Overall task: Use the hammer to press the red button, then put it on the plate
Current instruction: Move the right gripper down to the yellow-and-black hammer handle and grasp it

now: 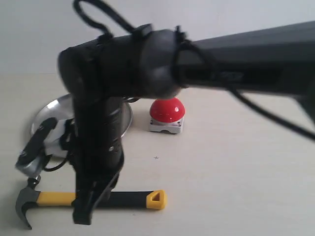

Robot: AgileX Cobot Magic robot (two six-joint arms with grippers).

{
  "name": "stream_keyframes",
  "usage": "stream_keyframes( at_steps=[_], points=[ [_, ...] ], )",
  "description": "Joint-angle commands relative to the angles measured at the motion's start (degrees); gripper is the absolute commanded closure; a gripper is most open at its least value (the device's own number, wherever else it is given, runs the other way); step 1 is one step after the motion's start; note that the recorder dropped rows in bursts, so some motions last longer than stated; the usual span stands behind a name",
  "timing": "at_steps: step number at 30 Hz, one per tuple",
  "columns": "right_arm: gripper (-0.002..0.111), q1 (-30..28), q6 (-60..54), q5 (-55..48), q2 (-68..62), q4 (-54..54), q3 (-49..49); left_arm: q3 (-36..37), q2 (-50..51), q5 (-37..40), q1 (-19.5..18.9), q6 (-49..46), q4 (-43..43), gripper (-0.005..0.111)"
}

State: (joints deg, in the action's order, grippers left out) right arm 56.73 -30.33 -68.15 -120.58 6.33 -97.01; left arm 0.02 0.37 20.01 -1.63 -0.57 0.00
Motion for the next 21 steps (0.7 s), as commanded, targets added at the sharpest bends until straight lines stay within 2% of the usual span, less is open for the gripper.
stream_keyframes(
  at_steps=[1, 3, 6, 8, 12, 13, 15, 21],
  points=[
    [0.108, 2.61, -1.45, -1.81, -7.98, -2.63, -12.16, -0.02, -0.37, -0.23, -0.12, -0.06, 0.0, 0.107],
    [0.107, 2.91, -2.62, -1.81, -11.16, -2.63, -16.71, -0.02, -0.37, -0.23, -0.12, -0.06, 0.0, 0.107],
    [0.097, 2.91, -3.65, -1.81, -14.56, -2.3, -22.41, -0.02, -0.37, -0.23, -0.12, -0.06, 0.0, 0.107],
    [0.083, 2.91, -3.65, -1.81, -16.07, -2.16, -25.06, -0.02, -0.37, -0.23, -0.12, -0.06, 0.0, 0.107],
    [0.045, 3.14, -4.02, -1.81, -17.81, -0.85, -27.34, -0.02, -0.37, -0.23, -0.12, -0.06, 0.0, 0.107],
    [0.039, 3.27, -4.74, -1.81, -18.04, -0.85, -27.34, -0.02, -0.37, -0.23, -0.12, -0.06, 0.0, 0.107],
    [0.035, 3.54, -5.57, -1.81, -18.65, -1.06, -27.34, -0.02, -0.37, -0.23, -0.12, -0.06, 0.0, 0.107],
    [0.037, 4.14, -5.57, -1.81, -20.33, -3.31, -27.34, -0.02, -0.37, -0.23, -0.12, -0.06, 0.0, 0.107]
  ],
)
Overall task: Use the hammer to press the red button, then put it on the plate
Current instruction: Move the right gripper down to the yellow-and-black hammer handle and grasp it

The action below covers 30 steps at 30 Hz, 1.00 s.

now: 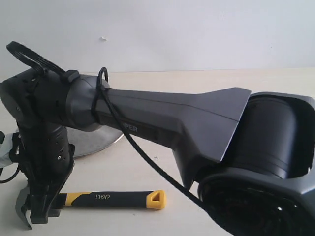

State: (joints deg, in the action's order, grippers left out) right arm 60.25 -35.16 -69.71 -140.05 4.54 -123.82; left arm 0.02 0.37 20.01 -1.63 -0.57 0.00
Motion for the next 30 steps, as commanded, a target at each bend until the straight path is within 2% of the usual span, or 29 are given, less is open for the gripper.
stream_keyframes(
  at_steps=[1, 7, 26, 30],
  points=[
    [0.037, 0.73, -0.39, -0.25, -1.38, -2.14, -0.54, -0.02, -0.37, -0.23, -0.12, -0.06, 0.0, 0.107],
    [0.038, 0.73, 2.46, -0.25, -2.78, -5.8, -0.54, -0.02, -0.37, -0.23, -0.12, -0.06, 0.0, 0.107],
    [0.038, 0.73, 1.65, 2.44, -4.31, -3.17, -0.54, -0.02, -0.37, -0.23, -0.12, -0.06, 0.0, 0.107],
    [0.041, 0.73, 1.35, 2.44, -5.15, -3.3, -0.54, -0.02, -0.37, -0.23, -0.12, -0.06, 0.0, 0.107]
  ],
)
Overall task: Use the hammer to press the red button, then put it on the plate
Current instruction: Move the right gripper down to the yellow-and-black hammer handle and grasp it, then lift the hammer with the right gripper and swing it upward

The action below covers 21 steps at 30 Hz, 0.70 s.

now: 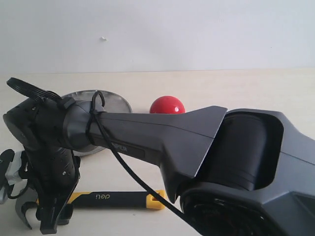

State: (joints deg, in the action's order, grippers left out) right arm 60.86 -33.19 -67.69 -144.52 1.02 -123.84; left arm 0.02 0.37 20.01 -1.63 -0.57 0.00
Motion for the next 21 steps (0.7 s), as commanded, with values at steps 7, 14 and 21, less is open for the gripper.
stream_keyframes(
  at_steps=[7, 14, 21],
  points=[
    [0.052, 0.12, -0.63, 0.41, -1.54, -0.06, -0.51, -0.02, -0.37, -0.23, -0.12, -0.06, 0.0, 0.107],
    [0.097, 0.12, 0.37, 3.9, -1.54, -0.06, -0.51, -0.02, -0.37, -0.23, -0.12, -0.06, 0.0, 0.107],
    [0.108, 0.12, 19.09, 6.83, -0.81, -7.8, -0.51, -0.02, -0.37, -0.23, -0.12, -0.06, 0.0, 0.107]
  ],
)
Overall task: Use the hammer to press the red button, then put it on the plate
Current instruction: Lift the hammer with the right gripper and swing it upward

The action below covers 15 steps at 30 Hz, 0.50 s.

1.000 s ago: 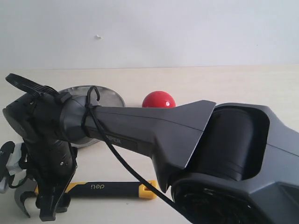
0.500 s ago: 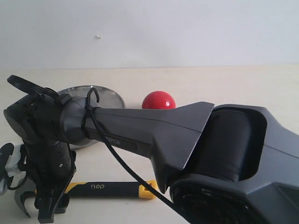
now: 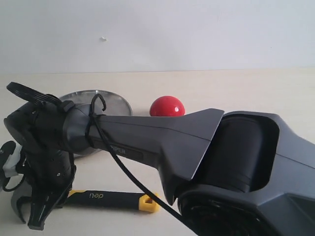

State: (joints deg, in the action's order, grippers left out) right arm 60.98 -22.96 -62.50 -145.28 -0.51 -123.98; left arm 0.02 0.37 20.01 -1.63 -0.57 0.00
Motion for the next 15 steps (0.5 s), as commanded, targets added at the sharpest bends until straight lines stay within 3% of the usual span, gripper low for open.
stream_keyframes(
  at_steps=[1, 6, 15],
  points=[
    [0.108, 0.0, 13.82, 1.63, 1.17, -10.34, -0.38, -0.02, -0.37, -0.23, -0.12, -0.06, 0.0, 0.107],
    [0.108, 0.0, 29.37, 4.1, 7.65, -22.8, -0.38, -0.02, -0.37, -0.23, -0.12, -0.06, 0.0, 0.107],
    [0.108, -0.12, 32.13, 0.97, 19.33, -27.46, -0.38, -0.02, -0.37, -0.23, -0.12, -0.06, 0.0, 0.107]
  ],
)
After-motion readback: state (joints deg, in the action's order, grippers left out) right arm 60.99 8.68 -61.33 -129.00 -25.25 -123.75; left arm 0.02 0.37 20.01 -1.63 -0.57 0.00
